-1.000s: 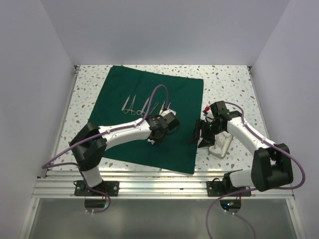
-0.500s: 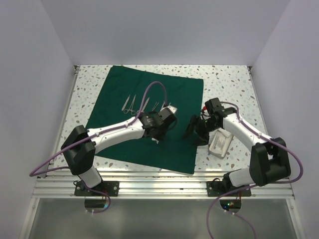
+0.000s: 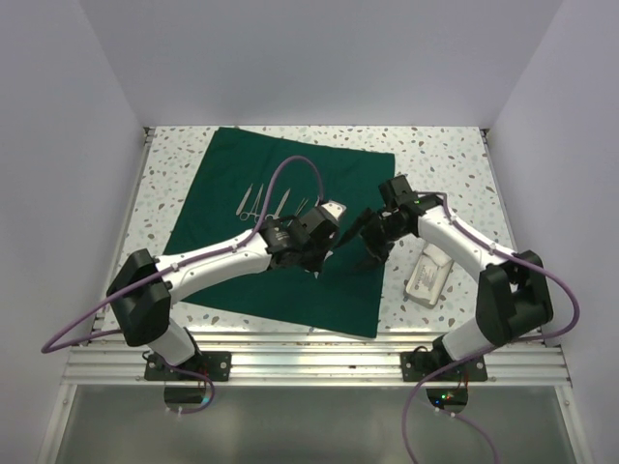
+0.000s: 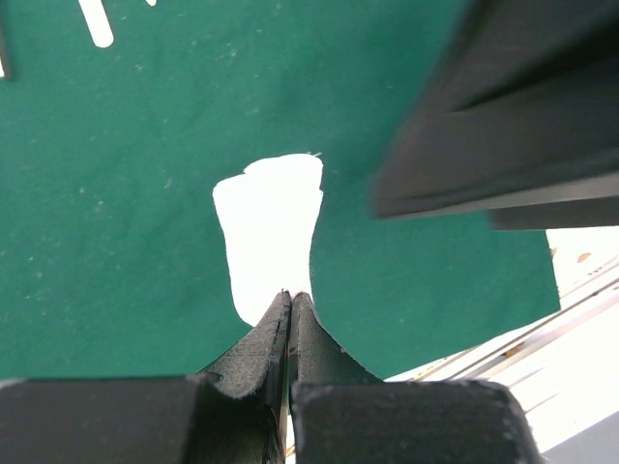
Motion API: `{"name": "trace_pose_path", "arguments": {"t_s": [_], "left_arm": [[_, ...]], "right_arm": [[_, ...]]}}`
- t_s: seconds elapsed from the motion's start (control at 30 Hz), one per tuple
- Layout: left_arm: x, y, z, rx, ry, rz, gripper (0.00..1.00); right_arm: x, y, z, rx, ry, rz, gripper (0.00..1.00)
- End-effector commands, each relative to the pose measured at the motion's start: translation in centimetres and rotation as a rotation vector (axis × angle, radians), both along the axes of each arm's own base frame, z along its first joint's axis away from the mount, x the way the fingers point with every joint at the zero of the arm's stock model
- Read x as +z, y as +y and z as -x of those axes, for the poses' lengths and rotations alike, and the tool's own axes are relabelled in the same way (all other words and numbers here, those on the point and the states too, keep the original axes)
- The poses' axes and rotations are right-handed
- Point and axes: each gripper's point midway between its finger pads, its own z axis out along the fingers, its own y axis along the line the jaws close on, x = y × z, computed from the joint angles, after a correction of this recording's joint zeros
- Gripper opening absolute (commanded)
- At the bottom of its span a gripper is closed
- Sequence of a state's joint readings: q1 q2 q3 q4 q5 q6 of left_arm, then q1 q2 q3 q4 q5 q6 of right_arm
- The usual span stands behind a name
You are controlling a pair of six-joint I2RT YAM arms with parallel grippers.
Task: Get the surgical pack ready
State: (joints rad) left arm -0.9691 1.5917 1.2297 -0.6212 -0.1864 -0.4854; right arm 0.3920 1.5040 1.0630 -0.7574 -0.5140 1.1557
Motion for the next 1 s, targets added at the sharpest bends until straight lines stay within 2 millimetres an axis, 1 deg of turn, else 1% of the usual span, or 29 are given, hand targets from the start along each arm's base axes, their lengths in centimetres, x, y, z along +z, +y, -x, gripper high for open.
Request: {"name": "trace_pose_path", "arguments": {"t_s": [0.0, 0.03, 0.13, 0.2, 0.37, 0.57, 0.7, 0.9, 0.93, 0.97], "left_arm": [[1.9, -1.5, -0.1, -0.041, -0.042, 0.095, 0.00], [2.1, -1.6, -0.2, -0.044, -0.045, 0.098, 0.00], [2.3, -1.9, -0.1, -0.052, -0.048, 0.111, 0.00], [2.5, -2.0, -0.2, -0.054, -0.051, 0.116, 0.00], [2.8, -2.3, -0.3, -0.063, -0.058, 0.127, 0.00], [3.1, -2.7, -0.3, -0.084, -0.063, 0.142, 0.00], [3.1, -2.8, -0.3, -0.088, -0.069, 0.144, 0.00], [3.0, -3.0, -0.2, -0.101, -0.066, 0.153, 0.00], [2.9, -3.0, -0.2, -0.102, -0.066, 0.155, 0.00], [3.0, -3.1, -0.2, -0.103, -0.067, 0.158, 0.00]], "right_arm": [[1.0, 1.9, -1.2, -0.034, 0.014, -0.025, 0.70], [0.7, 2.2, -1.2, -0.035, 0.027, -0.024, 0.70], [0.6, 3.0, -1.6, -0.017, 0.016, -0.015, 0.70], [0.6, 3.5, -1.5, 0.001, 0.019, -0.010, 0.70], [-0.2, 3.8, -1.0, 0.017, 0.037, 0.007, 0.68], [-0.8, 4.8, -0.6, 0.050, 0.050, 0.015, 0.65], [-1.6, 4.7, -0.5, 0.053, 0.060, 0.035, 0.63], [-1.9, 5.1, -0.2, 0.067, 0.060, 0.042, 0.51], [-2.0, 5.1, -0.1, 0.070, 0.064, 0.045, 0.44], [-2.0, 5.1, 0.0, 0.071, 0.062, 0.044, 0.40]]}}
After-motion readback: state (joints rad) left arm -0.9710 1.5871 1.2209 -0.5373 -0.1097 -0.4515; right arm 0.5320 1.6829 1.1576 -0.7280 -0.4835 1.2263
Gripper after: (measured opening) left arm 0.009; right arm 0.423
